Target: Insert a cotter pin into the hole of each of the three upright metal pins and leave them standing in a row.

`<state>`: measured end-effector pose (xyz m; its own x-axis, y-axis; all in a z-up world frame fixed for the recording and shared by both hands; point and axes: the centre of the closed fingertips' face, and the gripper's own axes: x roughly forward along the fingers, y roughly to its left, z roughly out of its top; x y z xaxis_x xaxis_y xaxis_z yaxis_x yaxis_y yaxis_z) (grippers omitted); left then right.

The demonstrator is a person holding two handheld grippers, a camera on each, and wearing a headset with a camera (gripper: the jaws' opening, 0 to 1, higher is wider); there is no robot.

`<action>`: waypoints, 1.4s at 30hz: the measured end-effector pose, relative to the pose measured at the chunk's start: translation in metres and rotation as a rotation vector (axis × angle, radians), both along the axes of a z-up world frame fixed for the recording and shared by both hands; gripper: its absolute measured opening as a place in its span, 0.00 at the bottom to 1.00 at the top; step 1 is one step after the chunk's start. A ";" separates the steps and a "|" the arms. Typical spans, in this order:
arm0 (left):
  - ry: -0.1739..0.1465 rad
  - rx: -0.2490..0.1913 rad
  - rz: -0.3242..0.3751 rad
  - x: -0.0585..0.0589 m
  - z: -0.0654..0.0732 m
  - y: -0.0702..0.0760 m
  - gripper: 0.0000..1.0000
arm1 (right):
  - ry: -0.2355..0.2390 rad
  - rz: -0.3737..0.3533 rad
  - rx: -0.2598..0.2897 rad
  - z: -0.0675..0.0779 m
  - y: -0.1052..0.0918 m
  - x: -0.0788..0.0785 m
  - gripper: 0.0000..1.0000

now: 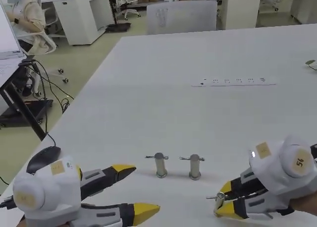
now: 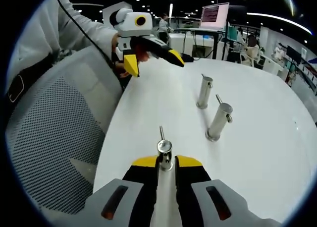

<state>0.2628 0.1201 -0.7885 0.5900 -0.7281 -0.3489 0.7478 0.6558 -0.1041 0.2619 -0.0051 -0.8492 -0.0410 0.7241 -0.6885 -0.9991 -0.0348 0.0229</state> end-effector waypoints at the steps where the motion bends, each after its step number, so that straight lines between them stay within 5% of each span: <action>1: -0.001 0.002 -0.003 0.000 0.000 0.000 0.62 | -0.004 0.007 0.008 0.001 0.001 -0.001 0.14; 12: 0.006 0.013 -0.028 -0.004 -0.004 0.000 0.62 | -0.032 -0.016 0.042 0.008 0.000 0.010 0.09; 25: 0.015 0.011 -0.015 -0.006 -0.005 0.005 0.63 | -0.083 -0.167 0.030 0.015 -0.021 0.074 0.09; 42: 0.029 0.014 -0.012 -0.008 -0.007 0.007 0.62 | -0.059 -0.201 0.024 0.006 -0.027 0.077 0.10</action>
